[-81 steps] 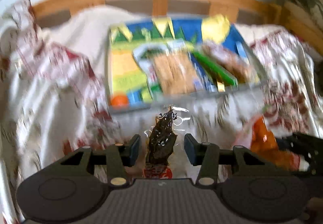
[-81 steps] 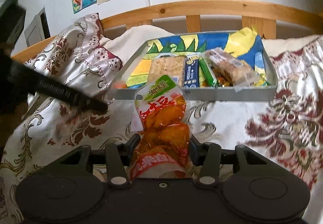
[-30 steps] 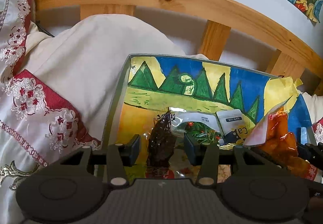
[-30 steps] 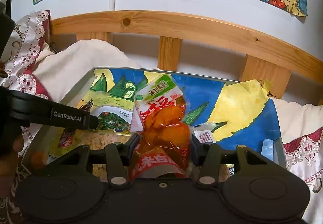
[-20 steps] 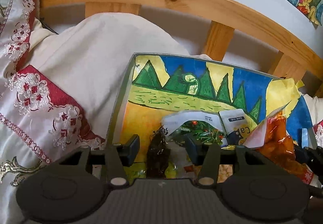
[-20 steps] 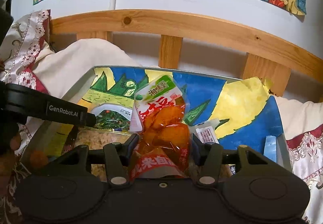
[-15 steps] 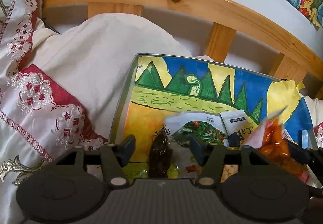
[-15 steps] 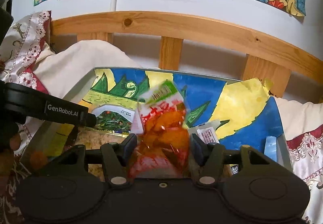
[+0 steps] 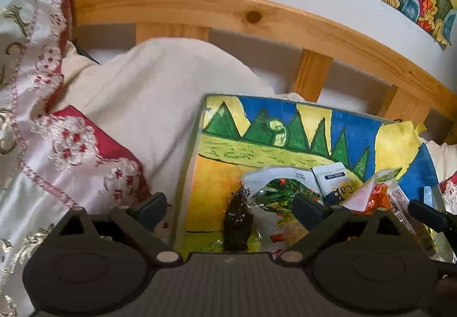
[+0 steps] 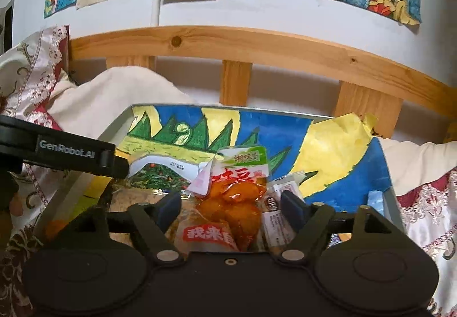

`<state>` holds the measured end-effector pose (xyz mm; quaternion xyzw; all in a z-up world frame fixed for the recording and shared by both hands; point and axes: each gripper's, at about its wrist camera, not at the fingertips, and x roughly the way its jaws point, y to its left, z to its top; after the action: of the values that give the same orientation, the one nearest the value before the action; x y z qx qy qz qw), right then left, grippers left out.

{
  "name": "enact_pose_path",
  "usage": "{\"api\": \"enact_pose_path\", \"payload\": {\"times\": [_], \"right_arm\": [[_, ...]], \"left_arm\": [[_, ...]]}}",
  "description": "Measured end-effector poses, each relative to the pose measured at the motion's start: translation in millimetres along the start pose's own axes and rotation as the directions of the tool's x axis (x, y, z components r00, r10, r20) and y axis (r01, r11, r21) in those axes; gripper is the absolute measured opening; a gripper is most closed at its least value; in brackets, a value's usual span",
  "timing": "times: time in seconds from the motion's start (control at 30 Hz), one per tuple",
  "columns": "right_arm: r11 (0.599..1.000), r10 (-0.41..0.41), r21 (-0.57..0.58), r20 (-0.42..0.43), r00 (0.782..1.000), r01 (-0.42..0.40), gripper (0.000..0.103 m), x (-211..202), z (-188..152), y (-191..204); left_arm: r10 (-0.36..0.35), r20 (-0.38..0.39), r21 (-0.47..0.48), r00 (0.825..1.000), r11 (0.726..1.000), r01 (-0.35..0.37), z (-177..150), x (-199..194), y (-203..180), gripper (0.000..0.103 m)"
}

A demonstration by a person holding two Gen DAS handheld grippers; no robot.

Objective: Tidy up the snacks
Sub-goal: 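Lower the orange pouch into the tray with the right tool while the left tool places the meat pack, then open both tools and pull them back from the tray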

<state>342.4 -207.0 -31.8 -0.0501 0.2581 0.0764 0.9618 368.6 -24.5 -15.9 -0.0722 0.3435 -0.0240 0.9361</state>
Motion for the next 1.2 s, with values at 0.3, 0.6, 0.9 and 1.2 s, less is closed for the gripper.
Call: {"api": "enact_pose_path", "payload": {"times": [0.3,0.6,0.9,1.2], "right_arm": [[0.998,0.008,0.062,0.055,0.998,-0.011,0.096,-29,0,-12],[0.992,0.030,0.117,0.097,0.995,-0.041,0.101,-60,2,-22],[0.985,0.050,0.157,0.143,0.988,-0.073,0.102,-97,5,-29],[0.982,0.083,0.152,0.200,0.976,-0.115,0.102,-141,-1,-27]], "left_arm": [[0.023,0.046,-0.002,0.999,1.000,-0.023,-2,-29,8,0.102],[0.044,0.077,-0.002,0.996,0.999,-0.044,-13,-65,10,0.102],[0.057,0.143,0.032,0.988,0.998,-0.062,-25,-104,1,0.102],[0.037,0.174,0.001,0.984,0.999,-0.038,-41,-143,0,0.102]]}}
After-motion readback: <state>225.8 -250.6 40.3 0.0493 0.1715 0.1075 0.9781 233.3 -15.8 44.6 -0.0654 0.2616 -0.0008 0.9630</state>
